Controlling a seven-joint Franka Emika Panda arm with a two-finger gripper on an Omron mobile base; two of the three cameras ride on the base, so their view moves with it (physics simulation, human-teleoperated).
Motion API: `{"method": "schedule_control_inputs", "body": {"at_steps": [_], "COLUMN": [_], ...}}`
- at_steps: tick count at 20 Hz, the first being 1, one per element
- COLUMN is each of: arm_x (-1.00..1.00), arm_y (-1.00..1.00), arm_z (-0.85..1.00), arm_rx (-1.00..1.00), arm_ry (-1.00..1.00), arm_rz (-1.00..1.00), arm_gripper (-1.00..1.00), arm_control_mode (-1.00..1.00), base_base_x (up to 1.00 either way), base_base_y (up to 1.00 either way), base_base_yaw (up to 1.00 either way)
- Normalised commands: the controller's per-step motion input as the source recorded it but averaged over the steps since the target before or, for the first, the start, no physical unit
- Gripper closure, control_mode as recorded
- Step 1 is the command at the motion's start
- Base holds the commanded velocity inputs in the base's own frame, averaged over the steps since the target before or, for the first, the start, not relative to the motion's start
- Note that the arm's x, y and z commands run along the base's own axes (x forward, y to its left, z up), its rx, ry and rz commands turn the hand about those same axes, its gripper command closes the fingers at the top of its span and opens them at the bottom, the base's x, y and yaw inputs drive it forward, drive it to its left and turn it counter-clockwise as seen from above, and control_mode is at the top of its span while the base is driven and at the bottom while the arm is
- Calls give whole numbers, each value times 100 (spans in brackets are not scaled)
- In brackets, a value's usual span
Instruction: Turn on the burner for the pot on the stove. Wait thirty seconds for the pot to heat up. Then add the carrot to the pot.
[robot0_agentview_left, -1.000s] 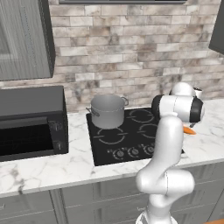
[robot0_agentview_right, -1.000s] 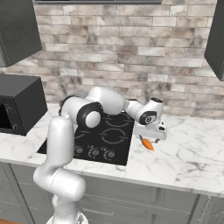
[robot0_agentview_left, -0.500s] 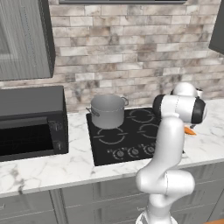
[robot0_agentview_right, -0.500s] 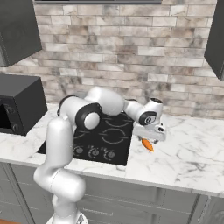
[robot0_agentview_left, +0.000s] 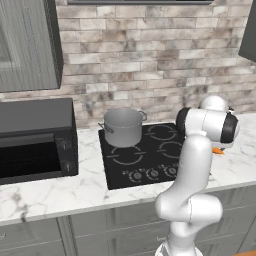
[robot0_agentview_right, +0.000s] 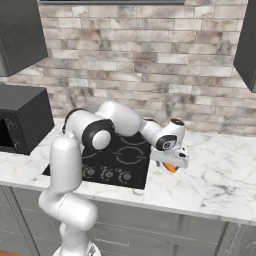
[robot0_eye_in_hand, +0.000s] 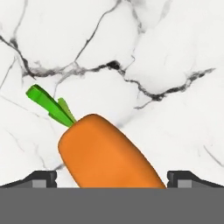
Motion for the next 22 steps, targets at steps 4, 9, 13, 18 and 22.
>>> {"method": "schedule_control_inputs", "body": {"at_steps": [4,9,13,18,22], "arm_x": [4,2,-10,-40,-33], "arm_y": [31,6,16,21,27], "arm_z": [-50,-11,38,100,100], "arm_rx": [0,0,-1,-6,-4], "arm_ry": [0,0,4,-10,-11], "arm_rz": [0,0,0,2,3], "arm_gripper": [100,100,100,100,100], "arm_control_mode": [-100,-100,-100,-100,-100], "base_base_x": [0,0,0,0,0], "base_base_y": [0,0,0,0,0], "base_base_yaw": [0,0,0,0,0]}}
